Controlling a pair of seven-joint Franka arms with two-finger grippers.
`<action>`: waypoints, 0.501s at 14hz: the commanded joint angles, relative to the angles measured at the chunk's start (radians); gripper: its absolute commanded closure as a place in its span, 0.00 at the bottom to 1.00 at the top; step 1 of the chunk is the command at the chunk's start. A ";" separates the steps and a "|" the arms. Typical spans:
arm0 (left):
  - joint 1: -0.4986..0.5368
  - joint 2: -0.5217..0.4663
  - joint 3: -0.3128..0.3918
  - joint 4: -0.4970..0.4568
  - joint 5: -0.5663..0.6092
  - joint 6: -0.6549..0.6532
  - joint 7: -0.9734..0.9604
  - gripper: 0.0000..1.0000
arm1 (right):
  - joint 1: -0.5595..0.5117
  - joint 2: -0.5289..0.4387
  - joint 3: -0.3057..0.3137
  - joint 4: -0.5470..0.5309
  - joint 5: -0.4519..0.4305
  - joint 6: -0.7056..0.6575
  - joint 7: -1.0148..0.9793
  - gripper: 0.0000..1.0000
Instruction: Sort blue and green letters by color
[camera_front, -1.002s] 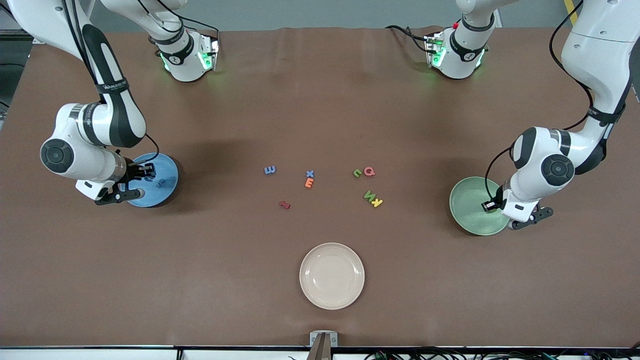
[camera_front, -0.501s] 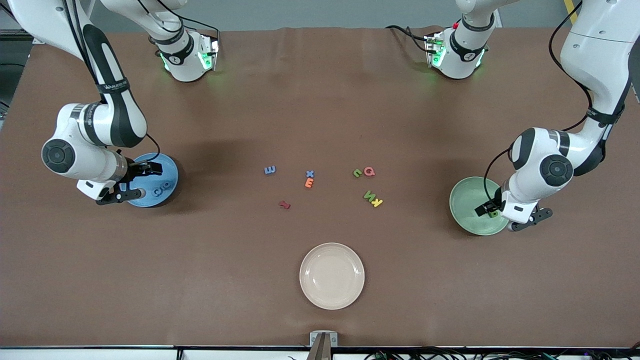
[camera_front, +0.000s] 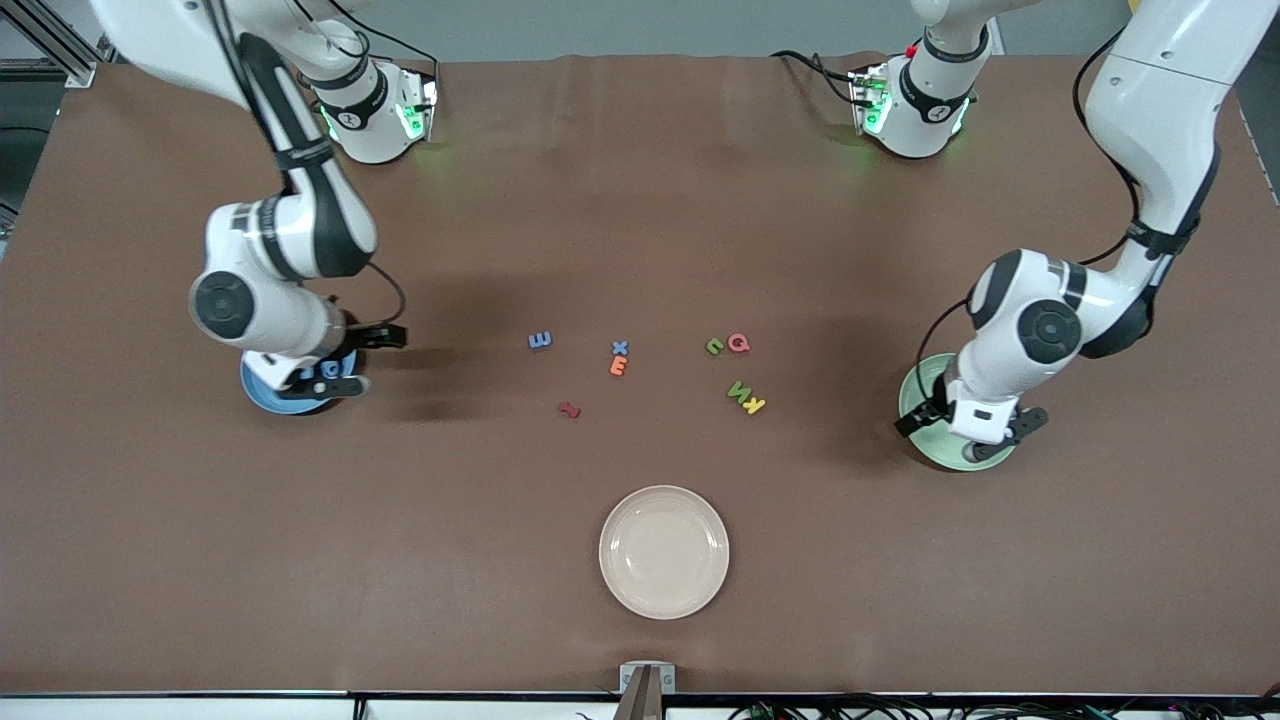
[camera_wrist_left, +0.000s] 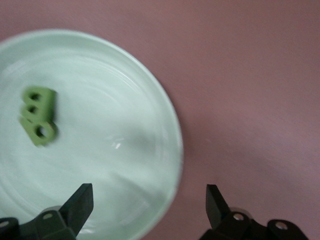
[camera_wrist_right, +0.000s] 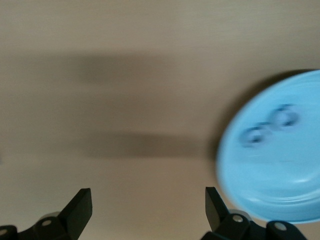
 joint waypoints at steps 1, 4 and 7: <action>-0.073 -0.011 -0.007 0.004 0.009 -0.005 -0.120 0.07 | 0.105 -0.019 -0.008 -0.023 0.030 0.063 0.088 0.00; -0.176 0.000 -0.007 0.028 0.009 -0.005 -0.302 0.12 | 0.233 0.002 -0.008 -0.023 0.030 0.147 0.226 0.00; -0.265 0.032 -0.006 0.062 0.009 -0.005 -0.465 0.14 | 0.328 0.055 -0.008 -0.023 0.032 0.254 0.329 0.00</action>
